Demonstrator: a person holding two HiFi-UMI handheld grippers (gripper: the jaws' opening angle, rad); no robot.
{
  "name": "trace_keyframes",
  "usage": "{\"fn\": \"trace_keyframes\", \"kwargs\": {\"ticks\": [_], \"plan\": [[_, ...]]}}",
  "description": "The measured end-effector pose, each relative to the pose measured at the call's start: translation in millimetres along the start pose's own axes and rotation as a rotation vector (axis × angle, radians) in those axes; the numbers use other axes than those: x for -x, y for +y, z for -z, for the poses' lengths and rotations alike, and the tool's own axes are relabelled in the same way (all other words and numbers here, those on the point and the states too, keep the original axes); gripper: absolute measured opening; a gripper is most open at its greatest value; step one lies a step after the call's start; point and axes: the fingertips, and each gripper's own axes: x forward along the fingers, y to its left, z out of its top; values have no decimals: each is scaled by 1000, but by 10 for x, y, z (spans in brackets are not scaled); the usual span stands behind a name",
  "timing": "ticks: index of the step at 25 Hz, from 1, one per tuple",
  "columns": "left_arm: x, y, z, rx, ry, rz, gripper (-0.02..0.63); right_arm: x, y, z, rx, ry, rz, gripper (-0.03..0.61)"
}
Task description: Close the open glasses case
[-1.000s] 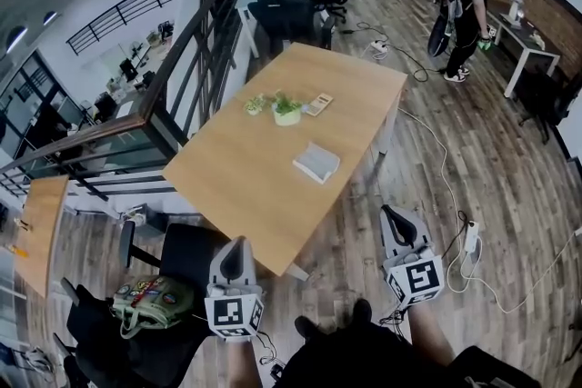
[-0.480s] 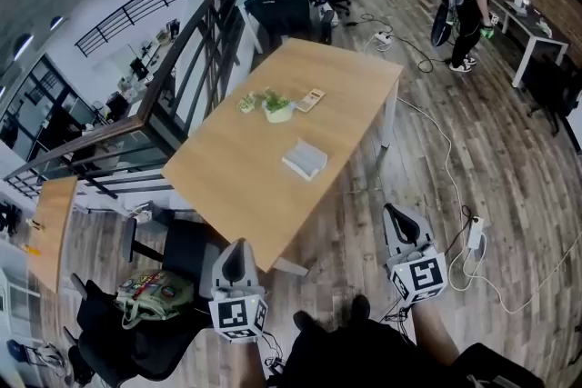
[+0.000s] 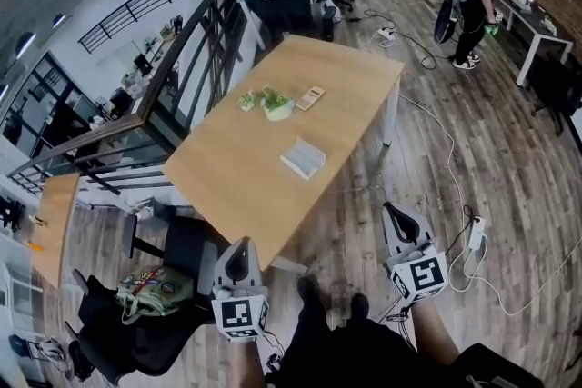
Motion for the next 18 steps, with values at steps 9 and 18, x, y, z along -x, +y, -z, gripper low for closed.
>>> {"fn": "trace_keyframes", "kwargs": {"ticks": [9, 18], "plan": [[-344, 311, 212, 69, -12, 16, 0, -470, 16, 162, 2, 73, 36, 14], [-1149, 1111, 158, 75, -57, 42, 0, -1207, 47, 79, 55, 81, 91, 14]]}}
